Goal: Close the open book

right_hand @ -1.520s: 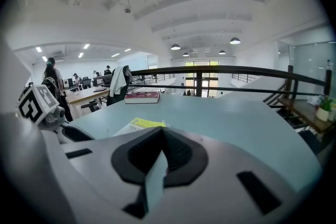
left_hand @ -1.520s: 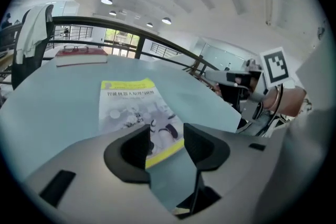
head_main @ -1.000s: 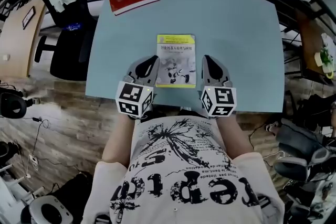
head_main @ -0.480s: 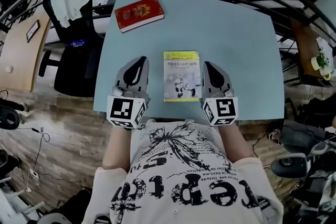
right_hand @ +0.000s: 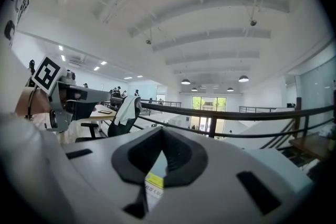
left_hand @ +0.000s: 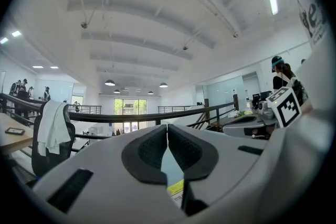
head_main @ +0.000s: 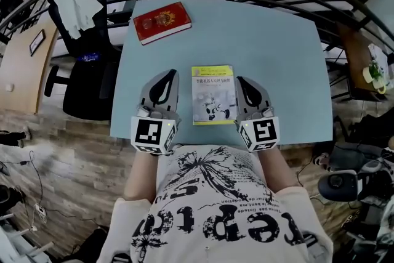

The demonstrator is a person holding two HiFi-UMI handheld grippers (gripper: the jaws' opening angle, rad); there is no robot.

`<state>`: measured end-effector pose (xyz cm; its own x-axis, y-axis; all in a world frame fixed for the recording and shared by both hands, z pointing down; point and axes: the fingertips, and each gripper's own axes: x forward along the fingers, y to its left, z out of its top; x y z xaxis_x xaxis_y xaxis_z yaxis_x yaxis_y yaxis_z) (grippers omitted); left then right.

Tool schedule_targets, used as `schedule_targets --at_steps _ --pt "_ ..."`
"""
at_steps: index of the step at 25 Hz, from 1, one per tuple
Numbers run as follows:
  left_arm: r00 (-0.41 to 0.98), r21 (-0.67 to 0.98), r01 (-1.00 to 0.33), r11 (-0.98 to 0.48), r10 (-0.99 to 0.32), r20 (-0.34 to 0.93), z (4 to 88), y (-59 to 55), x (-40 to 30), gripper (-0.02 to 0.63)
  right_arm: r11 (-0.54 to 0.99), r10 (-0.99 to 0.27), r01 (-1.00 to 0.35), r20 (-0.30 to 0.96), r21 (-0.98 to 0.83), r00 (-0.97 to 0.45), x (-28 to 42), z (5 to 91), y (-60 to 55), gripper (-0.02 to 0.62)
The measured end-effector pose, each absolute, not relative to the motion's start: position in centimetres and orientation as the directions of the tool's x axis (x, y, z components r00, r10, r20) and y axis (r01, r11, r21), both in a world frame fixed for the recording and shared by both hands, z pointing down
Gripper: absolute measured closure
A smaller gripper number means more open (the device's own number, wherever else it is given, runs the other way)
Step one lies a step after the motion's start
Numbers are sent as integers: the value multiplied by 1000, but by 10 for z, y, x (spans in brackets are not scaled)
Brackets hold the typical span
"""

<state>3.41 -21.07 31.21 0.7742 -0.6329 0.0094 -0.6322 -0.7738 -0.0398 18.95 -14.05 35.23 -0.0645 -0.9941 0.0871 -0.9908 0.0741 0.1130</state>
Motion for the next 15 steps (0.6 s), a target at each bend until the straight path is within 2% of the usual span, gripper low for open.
schedule_targets --at_steps 15 --pt "787 -31 -614 -789 -615 48 324 -220 51 584 55 -991 -990 127 131 -39 202 359 -151 587"
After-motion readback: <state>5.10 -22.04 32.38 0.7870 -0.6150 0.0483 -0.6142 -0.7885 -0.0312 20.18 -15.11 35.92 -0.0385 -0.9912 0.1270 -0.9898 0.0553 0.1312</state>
